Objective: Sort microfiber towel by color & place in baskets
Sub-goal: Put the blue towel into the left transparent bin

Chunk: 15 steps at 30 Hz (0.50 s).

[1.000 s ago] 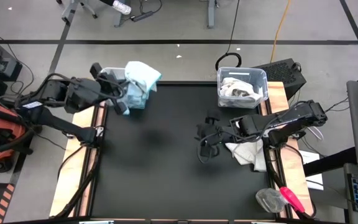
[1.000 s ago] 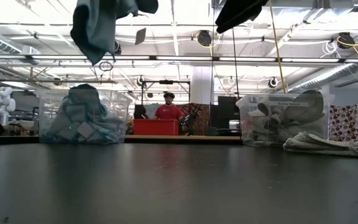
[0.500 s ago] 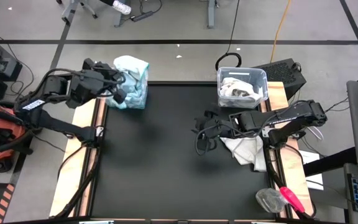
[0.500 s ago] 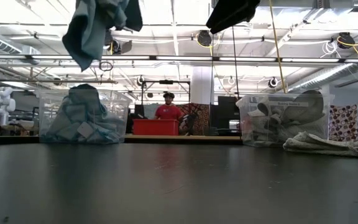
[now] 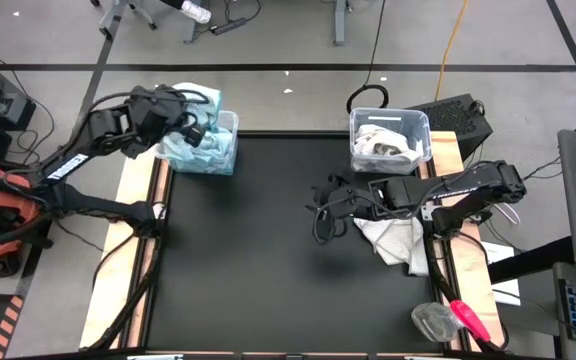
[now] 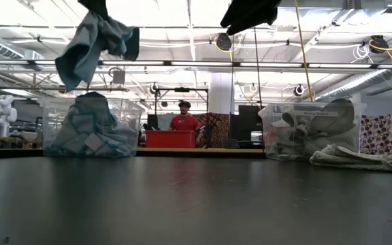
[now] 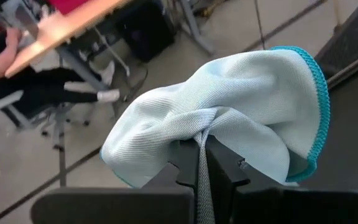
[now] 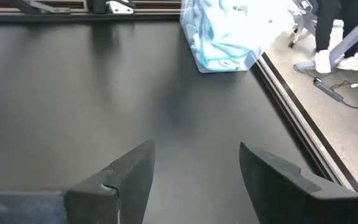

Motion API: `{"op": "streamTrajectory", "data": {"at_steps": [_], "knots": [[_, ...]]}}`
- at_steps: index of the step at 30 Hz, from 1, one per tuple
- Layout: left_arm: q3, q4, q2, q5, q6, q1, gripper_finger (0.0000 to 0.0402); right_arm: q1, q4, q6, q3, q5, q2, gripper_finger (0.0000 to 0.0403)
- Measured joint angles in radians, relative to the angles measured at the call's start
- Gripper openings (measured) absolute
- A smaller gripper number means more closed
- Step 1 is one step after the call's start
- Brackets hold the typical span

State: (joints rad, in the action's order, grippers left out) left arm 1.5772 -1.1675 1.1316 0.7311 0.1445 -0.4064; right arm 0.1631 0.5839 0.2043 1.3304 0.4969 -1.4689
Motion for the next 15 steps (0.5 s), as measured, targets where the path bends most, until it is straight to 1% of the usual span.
{"op": "streamTrajectory", "data": {"at_steps": [6, 15], "knots": [[-0.073, 0.051, 0.031, -0.084, -0.038, -0.107, 0.0013, -0.019, -0.009, 0.019, 0.0, 0.001, 0.0, 0.0226], [-0.168, 0.146, 0.092, -0.204, -0.118, -0.231, 0.0013, -0.019, -0.005, 0.021, 0.0, 0.001, 0.0, 0.0226]]}}
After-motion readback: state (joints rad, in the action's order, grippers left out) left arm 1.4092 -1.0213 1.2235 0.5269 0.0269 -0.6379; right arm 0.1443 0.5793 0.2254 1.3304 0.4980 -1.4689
